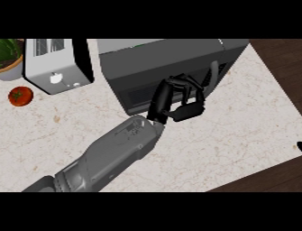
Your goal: Pick up the milk, place it into the microwave and close the microwave
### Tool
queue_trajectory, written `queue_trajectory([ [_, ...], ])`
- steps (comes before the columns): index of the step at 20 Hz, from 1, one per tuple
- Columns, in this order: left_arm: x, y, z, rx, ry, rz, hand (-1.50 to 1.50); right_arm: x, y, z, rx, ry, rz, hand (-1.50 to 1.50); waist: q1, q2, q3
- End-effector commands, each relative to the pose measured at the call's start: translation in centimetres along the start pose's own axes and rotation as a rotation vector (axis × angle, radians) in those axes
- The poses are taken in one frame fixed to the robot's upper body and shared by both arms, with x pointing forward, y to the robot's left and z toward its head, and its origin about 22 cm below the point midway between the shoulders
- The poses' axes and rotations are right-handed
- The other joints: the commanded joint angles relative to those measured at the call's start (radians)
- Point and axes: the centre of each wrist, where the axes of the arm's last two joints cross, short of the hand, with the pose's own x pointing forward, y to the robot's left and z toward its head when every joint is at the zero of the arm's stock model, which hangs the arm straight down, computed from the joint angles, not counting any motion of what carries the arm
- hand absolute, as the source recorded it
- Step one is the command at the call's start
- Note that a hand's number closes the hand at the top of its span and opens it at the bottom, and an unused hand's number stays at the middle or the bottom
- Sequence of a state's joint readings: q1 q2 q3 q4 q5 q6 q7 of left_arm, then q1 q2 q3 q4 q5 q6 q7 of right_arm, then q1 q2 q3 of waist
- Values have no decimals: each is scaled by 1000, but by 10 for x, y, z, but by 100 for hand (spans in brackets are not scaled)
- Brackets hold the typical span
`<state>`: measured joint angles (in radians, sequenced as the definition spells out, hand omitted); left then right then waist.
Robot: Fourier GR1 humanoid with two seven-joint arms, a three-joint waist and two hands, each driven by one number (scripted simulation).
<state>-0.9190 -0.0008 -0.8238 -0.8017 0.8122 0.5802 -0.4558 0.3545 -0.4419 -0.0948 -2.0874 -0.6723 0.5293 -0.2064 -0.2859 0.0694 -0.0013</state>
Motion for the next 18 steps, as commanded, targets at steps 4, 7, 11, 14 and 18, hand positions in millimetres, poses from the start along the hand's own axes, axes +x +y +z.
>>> queue_trajectory([
  [4, -5, 17, -14, 103, -5, -18, 150, 3, 3, -4, 59, -10, -35, -150, -6, 20, -1],
  [7, -3, 17, -16, 110, -11, -7, 150, 7, 3, -7, 73, -2, -27, -150, -3, 26, -2],
  [11, -1, 15, -19, 113, -36, -15, 150, 9, 5, -9, 96, -7, -41, -150, -14, 24, 0],
  [14, -2, 16, -18, 132, -35, -6, 150, 14, 7, -12, 119, -19, -35, -150, -19, 20, -1],
  [18, -6, 18, -16, 146, -41, -11, 150, 16, 7, -12, 130, -15, -35, -150, -22, 25, -1],
])
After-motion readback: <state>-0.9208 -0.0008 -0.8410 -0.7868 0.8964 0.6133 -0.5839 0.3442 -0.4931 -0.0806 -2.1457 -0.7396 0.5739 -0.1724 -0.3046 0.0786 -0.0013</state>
